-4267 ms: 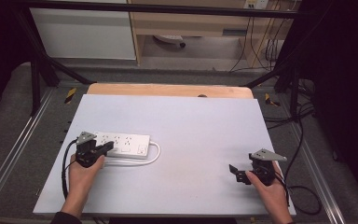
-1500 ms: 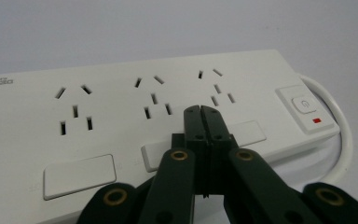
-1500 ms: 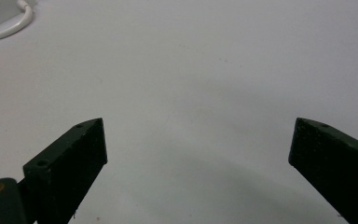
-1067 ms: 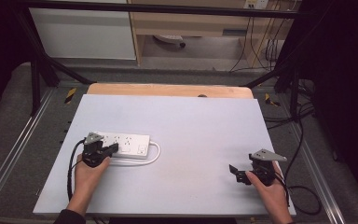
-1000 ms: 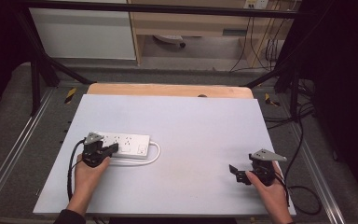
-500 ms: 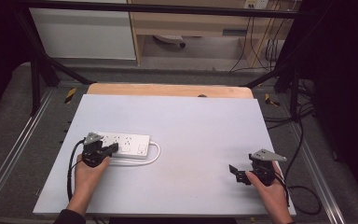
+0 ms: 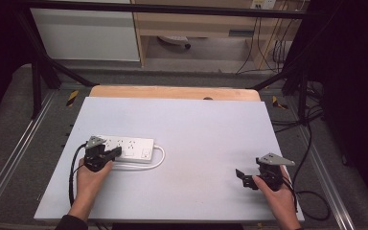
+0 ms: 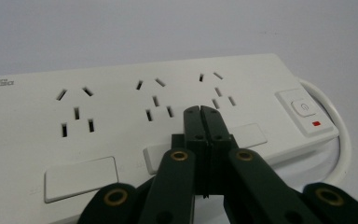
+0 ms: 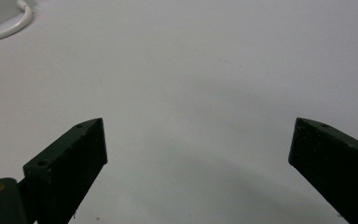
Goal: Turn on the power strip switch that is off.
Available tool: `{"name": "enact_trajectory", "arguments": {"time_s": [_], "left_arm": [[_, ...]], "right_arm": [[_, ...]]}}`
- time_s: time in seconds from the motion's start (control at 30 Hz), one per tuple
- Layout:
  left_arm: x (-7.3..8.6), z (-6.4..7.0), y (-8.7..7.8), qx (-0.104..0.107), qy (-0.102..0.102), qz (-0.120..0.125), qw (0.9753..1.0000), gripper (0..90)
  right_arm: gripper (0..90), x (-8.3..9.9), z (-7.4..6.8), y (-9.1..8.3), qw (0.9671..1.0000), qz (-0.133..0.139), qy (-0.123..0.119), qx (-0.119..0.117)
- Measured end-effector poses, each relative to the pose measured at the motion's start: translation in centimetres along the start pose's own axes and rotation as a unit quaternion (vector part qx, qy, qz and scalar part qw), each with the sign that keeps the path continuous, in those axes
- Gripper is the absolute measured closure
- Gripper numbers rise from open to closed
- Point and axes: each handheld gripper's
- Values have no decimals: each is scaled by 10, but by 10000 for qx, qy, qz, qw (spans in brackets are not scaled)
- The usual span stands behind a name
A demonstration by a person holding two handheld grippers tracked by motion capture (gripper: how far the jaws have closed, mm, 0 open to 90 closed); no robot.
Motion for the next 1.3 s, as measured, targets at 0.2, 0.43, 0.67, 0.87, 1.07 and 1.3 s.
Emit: {"name": "enact_trajectory", "arguments": {"time_s": [0.2, 0.43, 0.67, 0.87, 1.07, 1.3], "left_arm": [[-2, 1, -2, 94, -19, 193, 9998, 900], [-5, 0, -7, 126, -70, 336, 9993, 900], [-10, 0, -12, 168, -137, 428, 9988, 900], [-13, 3, -14, 204, -107, 403, 9989, 900], [-13, 5, -14, 220, -24, 437, 9988, 900], [-14, 6, -14, 207, 27, 569, 9982, 821]], "right_arm": [[48, 0, 0, 0, 10000, 6, 4, 0], [48, 0, 0, 0, 10000, 2, 8, 0], [48, 0, 0, 0, 10000, -6, 12, -5], [48, 0, 0, 0, 10000, 3, -2, -1], [48, 0, 0, 0, 10000, 7, -1, -2], [48, 0, 0, 0, 10000, 11, -4, -2]]}}
Point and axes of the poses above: each handheld gripper's, and its own axes: y roughly forward along the jaws, x roughly out of its underside, z roughly to its right, and after that the axes turned 3 degrees about -z, right-handed
